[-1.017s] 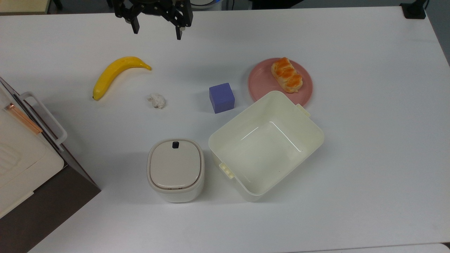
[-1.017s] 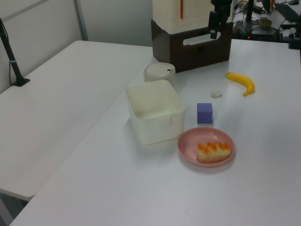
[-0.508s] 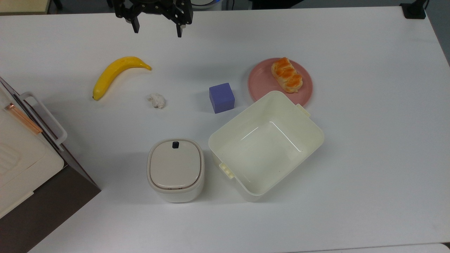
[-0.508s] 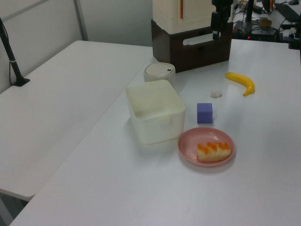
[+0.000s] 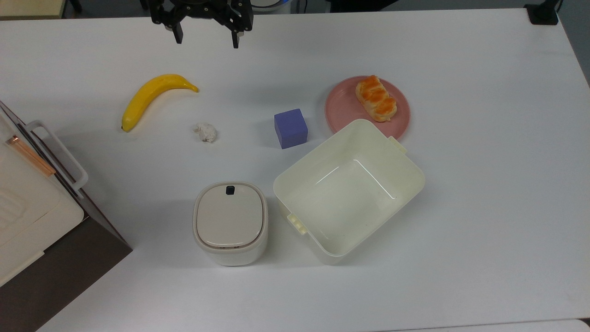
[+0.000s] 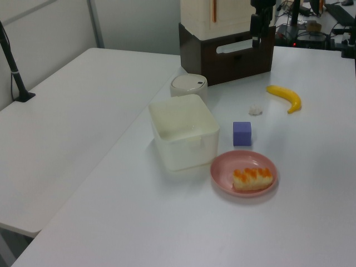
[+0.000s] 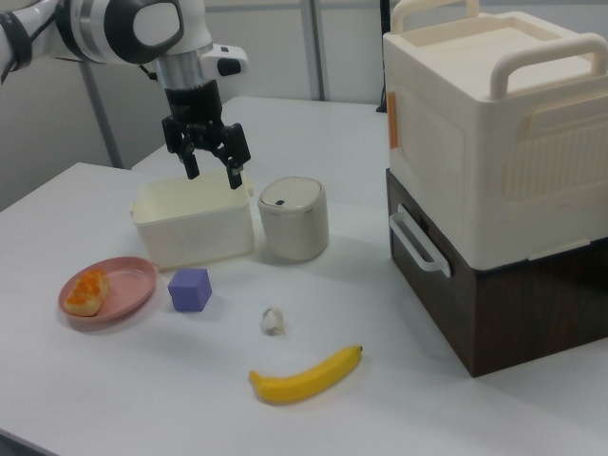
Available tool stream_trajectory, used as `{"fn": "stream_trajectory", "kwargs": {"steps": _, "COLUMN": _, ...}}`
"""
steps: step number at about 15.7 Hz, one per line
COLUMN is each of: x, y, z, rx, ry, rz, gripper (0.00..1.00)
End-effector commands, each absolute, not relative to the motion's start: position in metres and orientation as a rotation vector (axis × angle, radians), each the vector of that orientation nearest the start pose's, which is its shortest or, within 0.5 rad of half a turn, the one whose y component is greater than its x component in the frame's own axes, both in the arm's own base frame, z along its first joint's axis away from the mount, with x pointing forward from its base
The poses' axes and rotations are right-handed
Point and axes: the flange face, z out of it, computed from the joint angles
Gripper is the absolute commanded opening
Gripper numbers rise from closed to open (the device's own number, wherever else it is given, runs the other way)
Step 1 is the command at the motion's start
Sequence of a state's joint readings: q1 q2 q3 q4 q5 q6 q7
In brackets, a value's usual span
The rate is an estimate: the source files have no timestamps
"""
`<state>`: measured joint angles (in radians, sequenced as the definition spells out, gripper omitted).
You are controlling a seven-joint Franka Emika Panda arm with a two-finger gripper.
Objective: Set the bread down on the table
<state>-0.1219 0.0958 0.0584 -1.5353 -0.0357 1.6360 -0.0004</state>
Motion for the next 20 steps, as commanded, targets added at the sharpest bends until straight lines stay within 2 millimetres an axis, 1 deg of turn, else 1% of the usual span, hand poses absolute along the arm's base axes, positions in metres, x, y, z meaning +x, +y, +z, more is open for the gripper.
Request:
{"fn": "stream_trajectory", "kwargs": {"steps": 1, "x": 0.575, "y": -0.04, "z": 0.594, "rx": -3.164, "ry": 0.037, "rz": 0.041, "gripper": 1.0}}
{"fn": "stream_trajectory", "kwargs": {"steps": 3, "x": 0.575, "y": -0.039, "z": 0.594, "rx": -3.165, "ry": 0.035, "rz": 0.043, "gripper": 1.0}}
{"fn": "stream_trajectory", "kwargs": {"steps": 6, "x": 0.574, "y": -0.031, "z": 0.592, "rx": -3.171, "ry": 0.013, "rz": 0.06, "gripper": 1.0}}
{"fn": "stream_trajectory", "kwargs": {"steps": 17, "x": 0.572, "y": -0.029, "z": 0.588, "rx": -3.177, "ry": -0.022, "rz": 0.093, "gripper": 1.0}}
{"fn": "stream_trajectory", "kwargs": {"steps": 19, "x": 0.572, "y": -0.024, "z": 0.585, "rx": -3.179, "ry": -0.09, "rz": 0.109, "gripper": 1.0}}
{"fn": "stream_trajectory", "kwargs": {"steps": 20, "x": 0.57, "y": -0.016, "z": 0.579, "rx": -3.189, "ry": -0.177, "rz": 0.146, "gripper": 1.0}}
